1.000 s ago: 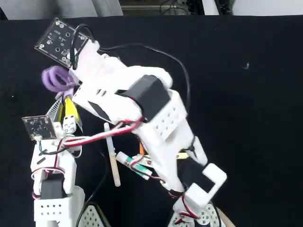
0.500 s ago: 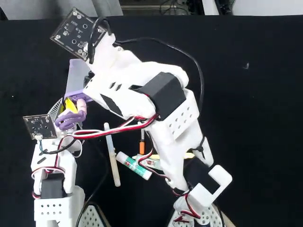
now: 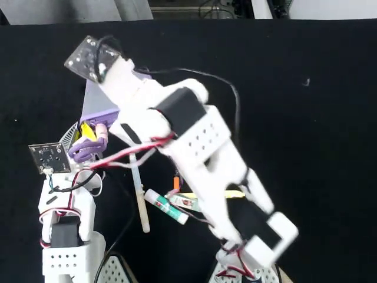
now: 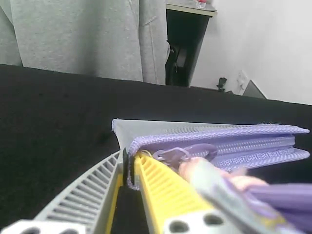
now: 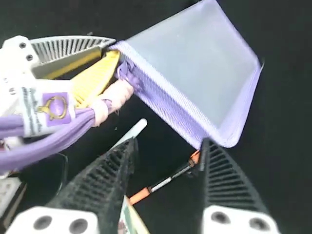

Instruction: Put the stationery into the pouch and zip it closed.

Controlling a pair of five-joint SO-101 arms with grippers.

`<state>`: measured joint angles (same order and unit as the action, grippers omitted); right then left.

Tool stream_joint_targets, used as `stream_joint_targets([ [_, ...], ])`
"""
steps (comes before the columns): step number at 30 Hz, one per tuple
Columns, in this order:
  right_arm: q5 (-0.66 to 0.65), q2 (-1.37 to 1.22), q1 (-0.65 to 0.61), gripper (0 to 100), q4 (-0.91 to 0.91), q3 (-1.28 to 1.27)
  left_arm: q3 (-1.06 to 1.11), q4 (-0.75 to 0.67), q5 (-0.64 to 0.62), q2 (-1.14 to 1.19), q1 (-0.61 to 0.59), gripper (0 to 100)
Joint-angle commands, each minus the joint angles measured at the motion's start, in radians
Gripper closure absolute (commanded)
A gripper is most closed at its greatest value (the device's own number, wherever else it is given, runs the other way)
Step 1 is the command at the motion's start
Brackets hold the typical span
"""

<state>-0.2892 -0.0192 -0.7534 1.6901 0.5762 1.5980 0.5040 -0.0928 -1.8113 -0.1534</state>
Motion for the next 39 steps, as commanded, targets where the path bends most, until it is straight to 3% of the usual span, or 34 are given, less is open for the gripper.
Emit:
stream_joint_targets([
  [1, -0.049, 0.205, -0.003, 85.1, -0.186, -0.240, -0.015, -0.011, 0.000, -0.012, -0.008, 97],
  [8, -0.057, 0.570, 0.002, 85.7, -0.620, -0.840, -0.018, -0.011, 0.000, -0.012, 0.002, 97],
  [12, -0.140, 0.742, 0.002, 85.7, -0.821, -1.130, -0.035, -0.011, -0.020, -0.012, 0.007, 97],
  [18, -0.152, 0.877, -0.003, 85.7, -1.020, -1.388, -0.035, -0.011, -0.051, -0.012, 0.056, 97],
  [26, -0.153, 0.878, -0.012, 85.7, -1.465, -1.664, -0.036, -0.005, -0.049, -0.012, 0.099, 97],
  [39, -0.264, 0.878, -0.123, 85.7, -1.530, -1.693, -0.031, -0.003, -0.049, -0.012, 0.099, 97],
])
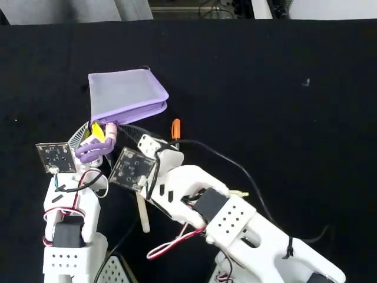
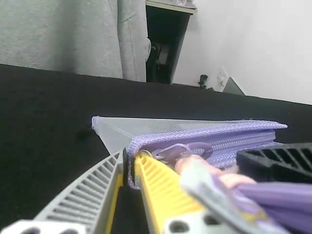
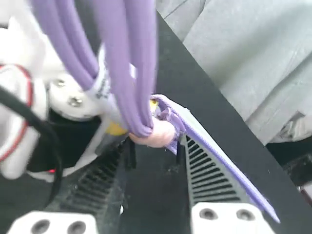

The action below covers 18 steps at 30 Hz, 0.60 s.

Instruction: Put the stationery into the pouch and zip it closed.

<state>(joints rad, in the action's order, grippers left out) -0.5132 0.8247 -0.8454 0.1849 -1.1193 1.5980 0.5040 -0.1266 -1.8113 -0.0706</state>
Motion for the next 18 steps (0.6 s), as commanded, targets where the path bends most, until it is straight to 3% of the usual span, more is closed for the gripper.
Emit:
stream_joint_targets([
  [1, -0.048, 0.035, -0.032, 85.7, -0.025, 0.001, -0.030, -0.002, -0.015, -0.012, 0.016, 97],
  [11, -0.133, -0.035, -0.063, 85.7, -0.029, 0.051, -0.076, 0.089, -0.012, -0.012, 0.008, 97],
  [18, -0.176, -0.071, -0.064, 86.3, -0.031, 0.074, -0.076, 0.089, 0.057, -0.012, 0.015, 97],
])
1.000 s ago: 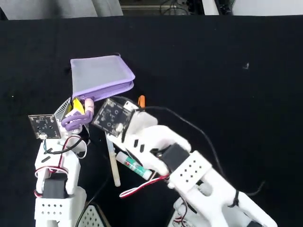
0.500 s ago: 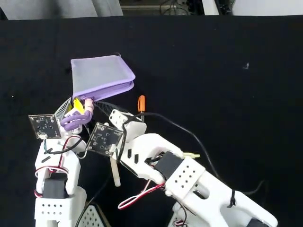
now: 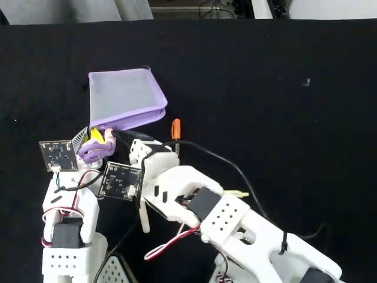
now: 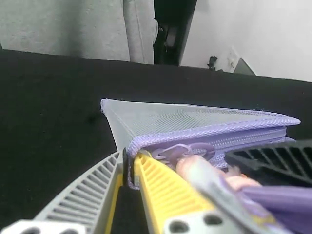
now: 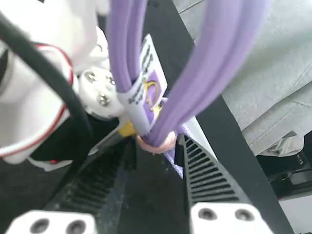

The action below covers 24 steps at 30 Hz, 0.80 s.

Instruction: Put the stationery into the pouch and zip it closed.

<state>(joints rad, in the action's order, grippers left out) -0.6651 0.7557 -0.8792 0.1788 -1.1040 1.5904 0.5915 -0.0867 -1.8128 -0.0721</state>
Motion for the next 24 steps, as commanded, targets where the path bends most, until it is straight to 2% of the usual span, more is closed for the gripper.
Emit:
stream_joint_targets([
  [1, -0.025, 0.002, -0.031, 87.7, -0.023, 0.058, -0.067, 0.002, 0.018, -0.011, 0.018, 97],
  [4, -0.025, 0.018, -0.031, 99.2, -0.025, 0.047, -0.071, 0.002, 0.018, -0.011, 0.018, 97],
  [6, -0.025, 0.033, -0.031, 97.0, -0.026, 0.036, -0.071, 0.002, 0.018, -0.011, 0.018, 97],
  [13, -0.026, 0.082, -0.021, 98.8, -0.020, 0.025, -0.033, -0.063, 0.017, -0.011, 0.018, 97],
  [24, -0.023, 0.228, 0.135, 98.8, 0.118, 0.033, -0.030, -0.075, 0.017, -0.011, 0.008, 97],
])
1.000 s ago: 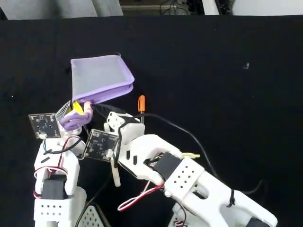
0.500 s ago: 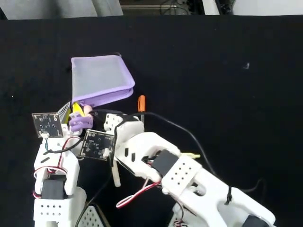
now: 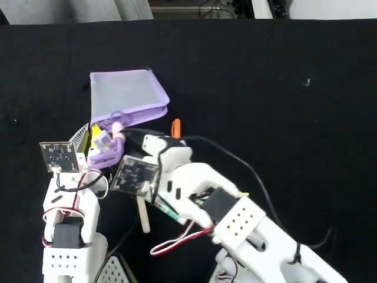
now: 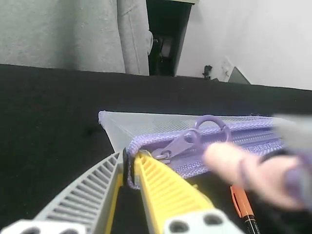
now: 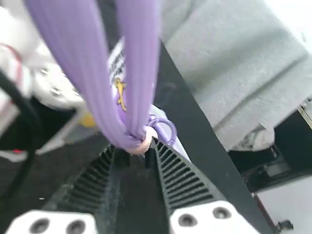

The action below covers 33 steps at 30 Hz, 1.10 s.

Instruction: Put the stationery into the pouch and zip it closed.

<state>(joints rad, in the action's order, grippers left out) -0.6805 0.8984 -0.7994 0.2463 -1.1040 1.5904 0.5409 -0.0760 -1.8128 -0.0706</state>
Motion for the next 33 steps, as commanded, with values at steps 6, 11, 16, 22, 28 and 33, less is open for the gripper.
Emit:
stream_joint_targets([
  [6, -0.009, 0.214, 0.103, 98.8, 0.160, 0.042, -0.028, -0.025, 0.006, -0.011, 0.005, 97],
  [11, -0.003, 0.248, 0.172, 98.8, 0.279, 0.116, -0.031, -0.025, 0.005, -0.011, -0.019, 97],
  [16, 0.002, 0.246, 0.184, 98.8, 0.307, 0.117, -0.031, -0.025, 0.005, -0.011, -0.033, 97],
  [22, 0.273, 0.197, 0.133, 89.2, 0.299, 0.096, -0.031, -0.025, 0.005, -0.011, -0.024, 97],
  [28, 0.411, 0.038, 0.020, 76.7, 0.114, 0.004, -0.033, -0.026, -0.051, -0.011, -0.022, 97],
  [33, 0.488, -0.076, -0.008, 80.0, -0.209, -0.168, -0.062, -0.026, -0.114, -0.011, -0.030, 97],
])
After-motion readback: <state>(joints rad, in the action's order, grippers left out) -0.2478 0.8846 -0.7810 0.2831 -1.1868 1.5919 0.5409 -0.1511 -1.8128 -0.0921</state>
